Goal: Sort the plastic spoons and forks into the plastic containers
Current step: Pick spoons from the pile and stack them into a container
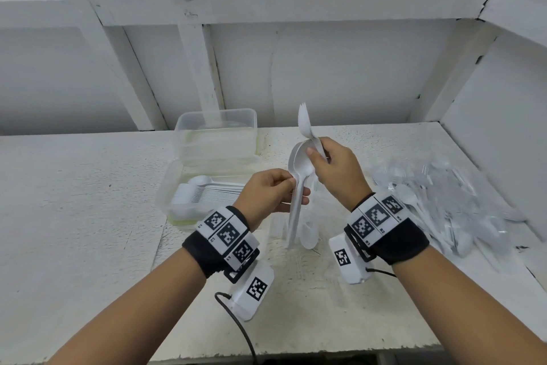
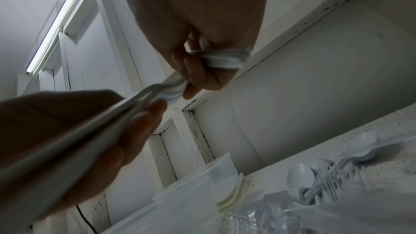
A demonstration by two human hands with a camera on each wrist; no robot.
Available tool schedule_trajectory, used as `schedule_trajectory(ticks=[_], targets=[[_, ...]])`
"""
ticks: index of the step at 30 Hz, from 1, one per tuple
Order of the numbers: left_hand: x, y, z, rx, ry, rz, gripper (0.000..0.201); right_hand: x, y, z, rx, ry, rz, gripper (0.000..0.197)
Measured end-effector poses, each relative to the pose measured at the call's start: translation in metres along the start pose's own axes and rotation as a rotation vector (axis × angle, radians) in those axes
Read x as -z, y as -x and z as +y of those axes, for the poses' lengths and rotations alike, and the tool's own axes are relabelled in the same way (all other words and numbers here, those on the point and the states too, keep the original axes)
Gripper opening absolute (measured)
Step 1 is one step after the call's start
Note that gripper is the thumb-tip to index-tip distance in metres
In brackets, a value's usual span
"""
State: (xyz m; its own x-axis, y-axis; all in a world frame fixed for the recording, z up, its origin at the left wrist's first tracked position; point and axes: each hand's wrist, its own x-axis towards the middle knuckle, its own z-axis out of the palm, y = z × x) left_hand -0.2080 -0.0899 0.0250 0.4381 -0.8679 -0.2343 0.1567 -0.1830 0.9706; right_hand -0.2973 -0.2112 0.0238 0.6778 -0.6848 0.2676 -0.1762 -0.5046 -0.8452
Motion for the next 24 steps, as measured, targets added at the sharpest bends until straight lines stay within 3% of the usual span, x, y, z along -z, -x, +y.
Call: schedule_trajectory(ticks=[5,10,16,18,24], targets=[[-0.003,0.002,-0.001,-0.02,-0.016,-0.011,0.018,0.0,-0.003,0.0,-0.023,-0.003,-0.002,0.023],[-0.003,0.002,-0.002,0.039,0.129,-0.081,0.026,-0.004,-0.001,0.0,-0.019,-0.034,0.041,0.025],[0.001,-0.001,0.0,0.106,0.205,-0.157,0.016,-0.006,0.0,-0.002,-0.013,-0.079,0.02,0.016],[0.002,-0.003,0.0,0.121,0.216,-0.124,0.014,-0.005,0.0,-0.004,-0.015,-0.09,0.017,0.013],[0.004,-0.013,-0.009,0.073,0.269,0.103,0.007,-0.005,0.008,-0.003,-0.03,-0.04,0.035,0.037]])
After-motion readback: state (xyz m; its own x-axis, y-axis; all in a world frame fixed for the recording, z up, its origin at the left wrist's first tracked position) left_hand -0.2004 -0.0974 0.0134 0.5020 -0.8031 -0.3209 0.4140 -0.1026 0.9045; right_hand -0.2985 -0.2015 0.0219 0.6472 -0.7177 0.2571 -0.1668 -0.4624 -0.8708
